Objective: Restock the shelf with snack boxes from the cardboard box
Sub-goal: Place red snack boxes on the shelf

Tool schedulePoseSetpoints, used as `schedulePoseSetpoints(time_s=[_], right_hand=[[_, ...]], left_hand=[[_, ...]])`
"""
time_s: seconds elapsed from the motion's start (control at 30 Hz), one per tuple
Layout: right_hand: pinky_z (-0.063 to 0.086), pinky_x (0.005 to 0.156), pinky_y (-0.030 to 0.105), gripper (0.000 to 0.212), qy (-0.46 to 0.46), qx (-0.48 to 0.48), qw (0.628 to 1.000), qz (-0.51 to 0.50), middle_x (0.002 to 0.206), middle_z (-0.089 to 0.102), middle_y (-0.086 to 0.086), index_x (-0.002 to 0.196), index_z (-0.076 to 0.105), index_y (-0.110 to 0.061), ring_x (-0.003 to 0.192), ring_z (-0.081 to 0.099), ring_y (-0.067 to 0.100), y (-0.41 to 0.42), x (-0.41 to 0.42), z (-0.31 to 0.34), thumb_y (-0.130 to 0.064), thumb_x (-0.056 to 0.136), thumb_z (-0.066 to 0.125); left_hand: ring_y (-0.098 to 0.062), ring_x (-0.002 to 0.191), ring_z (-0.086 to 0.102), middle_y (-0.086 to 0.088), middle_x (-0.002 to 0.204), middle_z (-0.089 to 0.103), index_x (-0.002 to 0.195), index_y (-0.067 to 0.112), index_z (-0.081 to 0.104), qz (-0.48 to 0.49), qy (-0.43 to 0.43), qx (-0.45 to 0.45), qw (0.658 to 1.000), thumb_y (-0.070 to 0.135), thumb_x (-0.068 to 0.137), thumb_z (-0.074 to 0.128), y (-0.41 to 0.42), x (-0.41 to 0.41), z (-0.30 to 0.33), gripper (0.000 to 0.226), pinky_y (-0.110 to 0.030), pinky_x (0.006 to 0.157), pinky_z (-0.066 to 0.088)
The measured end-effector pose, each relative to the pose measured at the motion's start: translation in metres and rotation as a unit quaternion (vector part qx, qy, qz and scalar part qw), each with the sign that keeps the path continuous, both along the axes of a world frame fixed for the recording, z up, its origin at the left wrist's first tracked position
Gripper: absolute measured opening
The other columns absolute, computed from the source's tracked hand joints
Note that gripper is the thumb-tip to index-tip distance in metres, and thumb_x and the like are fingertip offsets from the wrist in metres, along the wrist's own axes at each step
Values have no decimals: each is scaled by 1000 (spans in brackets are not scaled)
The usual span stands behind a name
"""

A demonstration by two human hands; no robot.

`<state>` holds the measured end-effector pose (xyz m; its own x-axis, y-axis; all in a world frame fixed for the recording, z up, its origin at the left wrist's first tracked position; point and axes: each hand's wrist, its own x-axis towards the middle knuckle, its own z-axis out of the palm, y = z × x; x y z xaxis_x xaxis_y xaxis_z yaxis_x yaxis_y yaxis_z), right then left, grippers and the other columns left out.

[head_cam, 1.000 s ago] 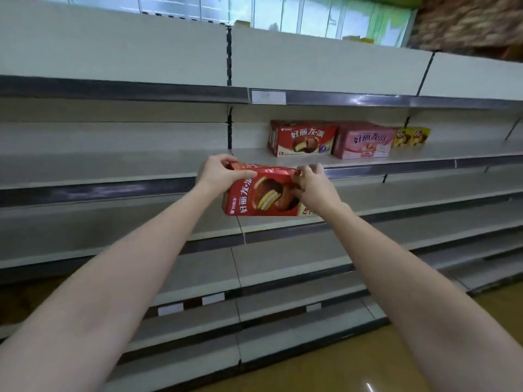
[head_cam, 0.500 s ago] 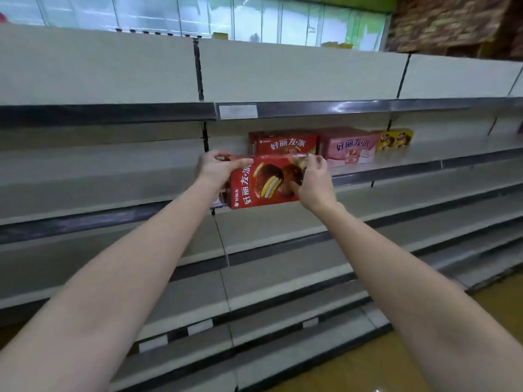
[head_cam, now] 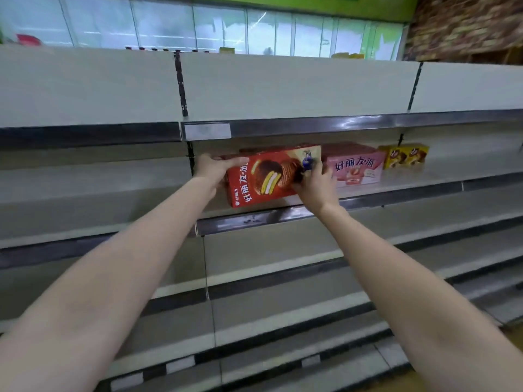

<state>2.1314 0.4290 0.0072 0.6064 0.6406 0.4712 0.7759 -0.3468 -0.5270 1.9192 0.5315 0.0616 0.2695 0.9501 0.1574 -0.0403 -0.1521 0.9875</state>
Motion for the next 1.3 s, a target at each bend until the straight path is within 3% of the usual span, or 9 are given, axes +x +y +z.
schedulePoseSetpoints(time_s=[0.13,0.23,0.37,0.63,0.73,0.83,0.9,1.17,1.3], right_hand=[[30,110,47,89,-41,14,999,16,148,33,26,150,26,-8,132,34,44,12,17,6,-45,84,73],[31,107,48,89,-51,3,999,17,145,36,26,148,29,-7,128,38,45,24,28,6,-50,83,72],[38,101,46,75,-39,-35,998,43,132,49,22,132,46,-10,122,45,42,39,48,1,-58,79,71],[39,108,44,73,-24,-41,996,80,148,34,21,142,43,-12,124,45,46,56,77,-8,-40,83,76],[35,109,45,74,-23,-26,995,92,153,28,19,146,39,-17,130,40,43,59,83,-14,-37,84,75],[35,107,45,73,-39,-5,994,103,153,33,15,144,42,-19,134,37,40,63,89,-20,-42,83,75],[34,107,46,72,-41,9,993,107,152,33,14,144,42,-20,133,36,39,62,91,-25,-44,84,73],[35,108,50,70,-57,17,993,102,156,26,13,149,35,-21,127,37,44,63,91,-31,-45,91,65],[33,109,49,71,-44,22,993,108,157,23,13,150,34,-22,127,35,43,61,91,-33,-43,91,67]], left_hand=[[-17,79,72,-7,92,73,105,4,57,7,29,-18,999,31,51,97,13,17,-2,73,-29,65,57],[-15,73,70,-6,91,73,93,13,62,11,22,-16,1000,19,59,95,19,29,-9,48,-22,56,56],[-15,76,68,-12,107,72,113,8,63,1,20,-22,1000,14,63,92,31,46,-24,59,-17,46,50],[-22,98,69,-9,111,72,124,14,54,-11,-25,-71,997,35,77,83,47,75,-46,59,-38,88,54],[-19,95,69,-7,110,72,124,17,54,7,-20,-70,997,42,80,79,48,82,-46,56,-34,79,55],[-18,86,70,-5,103,72,120,20,57,19,-20,-69,997,44,81,78,46,83,-48,50,-25,51,55],[-18,83,70,-3,101,72,119,21,58,26,-14,-64,997,46,81,77,44,83,-50,49,-23,44,53],[-21,91,72,-3,106,73,121,27,57,40,13,-32,999,62,76,73,49,85,-57,59,-32,67,58],[-24,93,72,-4,107,73,118,28,58,29,15,-40,999,61,74,76,51,82,-59,58,-47,79,60]])
